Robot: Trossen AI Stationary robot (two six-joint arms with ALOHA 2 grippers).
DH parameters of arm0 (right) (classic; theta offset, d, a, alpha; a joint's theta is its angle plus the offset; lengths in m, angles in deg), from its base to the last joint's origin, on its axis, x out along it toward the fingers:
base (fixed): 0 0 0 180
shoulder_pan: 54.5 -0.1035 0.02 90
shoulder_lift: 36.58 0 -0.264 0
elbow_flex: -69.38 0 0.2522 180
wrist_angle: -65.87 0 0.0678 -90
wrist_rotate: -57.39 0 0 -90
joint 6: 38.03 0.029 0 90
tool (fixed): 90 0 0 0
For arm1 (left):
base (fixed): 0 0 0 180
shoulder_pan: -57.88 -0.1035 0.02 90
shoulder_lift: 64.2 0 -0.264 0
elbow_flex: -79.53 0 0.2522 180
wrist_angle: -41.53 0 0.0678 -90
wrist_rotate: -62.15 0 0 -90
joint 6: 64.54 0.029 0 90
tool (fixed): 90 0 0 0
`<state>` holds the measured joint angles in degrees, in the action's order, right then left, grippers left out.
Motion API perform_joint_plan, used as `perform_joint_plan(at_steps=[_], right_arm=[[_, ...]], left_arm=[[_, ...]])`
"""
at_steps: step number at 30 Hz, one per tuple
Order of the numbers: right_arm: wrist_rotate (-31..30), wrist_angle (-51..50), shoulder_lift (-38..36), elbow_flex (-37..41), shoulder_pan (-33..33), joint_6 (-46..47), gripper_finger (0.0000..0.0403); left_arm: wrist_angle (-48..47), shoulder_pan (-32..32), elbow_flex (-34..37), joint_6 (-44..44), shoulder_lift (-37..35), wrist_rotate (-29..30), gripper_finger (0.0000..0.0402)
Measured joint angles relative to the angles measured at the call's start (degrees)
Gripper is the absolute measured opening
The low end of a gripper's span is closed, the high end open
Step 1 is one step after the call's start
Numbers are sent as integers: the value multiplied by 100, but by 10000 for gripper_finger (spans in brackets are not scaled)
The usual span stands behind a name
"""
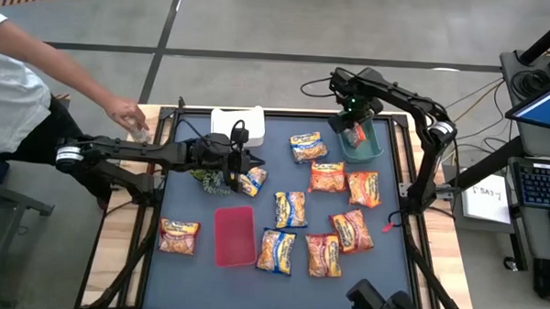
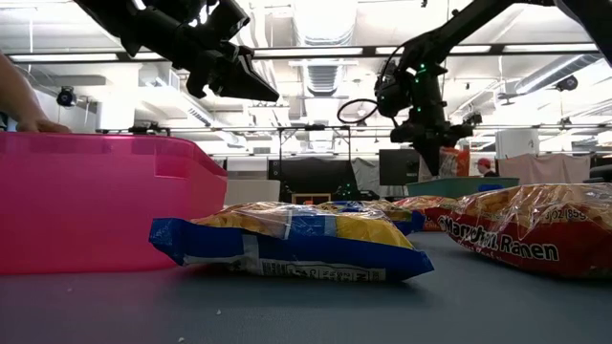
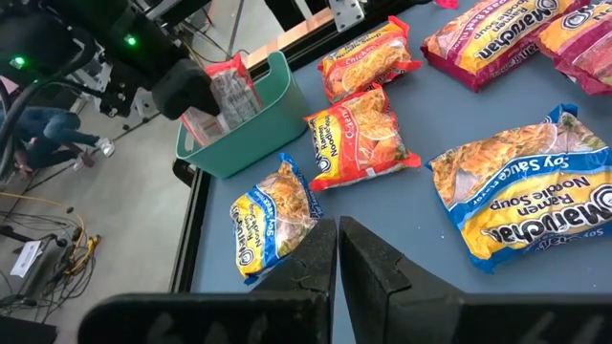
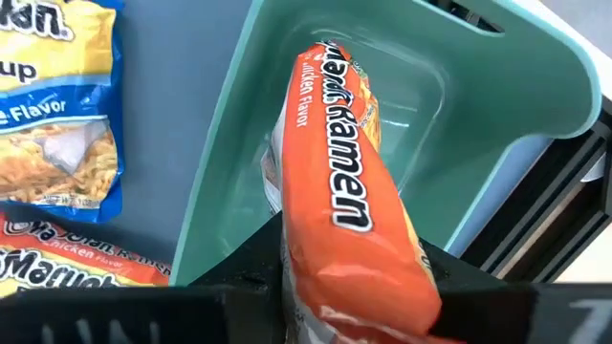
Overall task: Sort Maruchan noodles
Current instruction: Put the left orange noodle pack into the green bin
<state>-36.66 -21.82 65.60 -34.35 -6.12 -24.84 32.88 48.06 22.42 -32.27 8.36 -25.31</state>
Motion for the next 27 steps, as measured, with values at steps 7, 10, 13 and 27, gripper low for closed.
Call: perform_joint_plan(at_steps=[7,10,13,27], right_arm=[[-2,109,28,0,0,-76,145],[-2,124,28,0,0,-78,157],[-2,123,28,0,0,-78,165],[-2,90,-48,-16,0,-15,95]], left_arm=[[0,0,0,0,2,-2,0],[0,0,0,0,1,-2,0],[0,0,0,0,1,-2,0],[2,0,0,2,1,-2,0]])
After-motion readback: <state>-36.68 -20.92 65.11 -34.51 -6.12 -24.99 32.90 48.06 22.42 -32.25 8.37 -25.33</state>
